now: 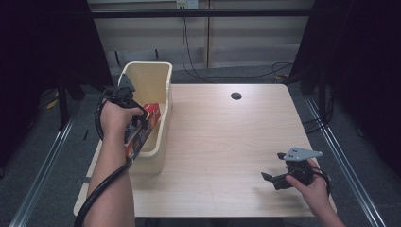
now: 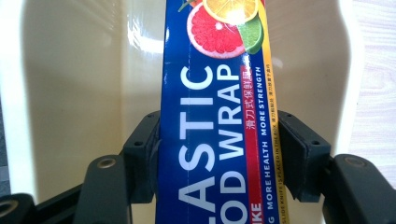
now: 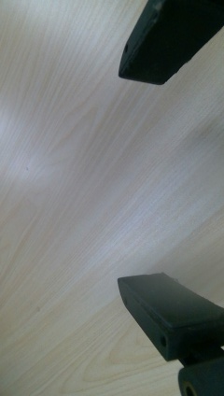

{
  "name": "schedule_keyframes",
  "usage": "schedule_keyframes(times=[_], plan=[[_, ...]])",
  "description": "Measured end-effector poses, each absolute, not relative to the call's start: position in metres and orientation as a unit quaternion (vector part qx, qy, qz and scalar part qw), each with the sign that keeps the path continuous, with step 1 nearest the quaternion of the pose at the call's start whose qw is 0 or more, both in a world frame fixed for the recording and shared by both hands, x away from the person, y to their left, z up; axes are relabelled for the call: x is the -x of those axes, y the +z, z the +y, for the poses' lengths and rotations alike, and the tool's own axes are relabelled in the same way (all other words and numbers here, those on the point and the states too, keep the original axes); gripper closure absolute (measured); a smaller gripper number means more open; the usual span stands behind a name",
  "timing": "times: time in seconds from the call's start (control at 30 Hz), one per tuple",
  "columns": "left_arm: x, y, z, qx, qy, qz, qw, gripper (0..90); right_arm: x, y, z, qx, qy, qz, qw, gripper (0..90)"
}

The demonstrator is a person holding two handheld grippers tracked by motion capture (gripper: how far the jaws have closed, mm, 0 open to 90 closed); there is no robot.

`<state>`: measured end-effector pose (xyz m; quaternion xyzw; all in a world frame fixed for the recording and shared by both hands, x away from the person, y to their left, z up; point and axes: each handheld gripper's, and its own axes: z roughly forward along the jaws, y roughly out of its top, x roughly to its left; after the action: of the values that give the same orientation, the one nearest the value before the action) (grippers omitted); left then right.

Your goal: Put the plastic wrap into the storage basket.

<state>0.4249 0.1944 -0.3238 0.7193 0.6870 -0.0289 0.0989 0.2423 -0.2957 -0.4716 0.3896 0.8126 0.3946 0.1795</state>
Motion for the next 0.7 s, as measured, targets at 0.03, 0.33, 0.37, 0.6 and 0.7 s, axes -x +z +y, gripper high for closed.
schedule_keyframes(times=[0.03,0.33,0.37,0.6,0.7], plan=[[-0.425,-0.324,0.195,-0.723,-0.026,0.684,0.095,39.9,-0.242,-0.471,-0.296,-0.389,0.394,0.813,0.178,1.9],[-0.428,-0.327,0.193,-0.724,-0.028,0.683,0.087,39.5,-0.242,-0.472,-0.295,-0.389,0.392,0.815,0.178,1.9],[-0.428,-0.328,0.192,-0.725,-0.025,0.683,0.086,39.4,-0.243,-0.472,-0.295,-0.387,0.391,0.815,0.180,1.9],[-0.429,-0.322,0.192,-0.722,-0.017,0.685,0.094,38.4,-0.243,-0.472,-0.294,-0.387,0.393,0.814,0.180,1.9],[-0.428,-0.314,0.190,-0.722,-0.008,0.685,0.101,38.4,-0.242,-0.472,-0.295,-0.390,0.392,0.814,0.178,1.9]])
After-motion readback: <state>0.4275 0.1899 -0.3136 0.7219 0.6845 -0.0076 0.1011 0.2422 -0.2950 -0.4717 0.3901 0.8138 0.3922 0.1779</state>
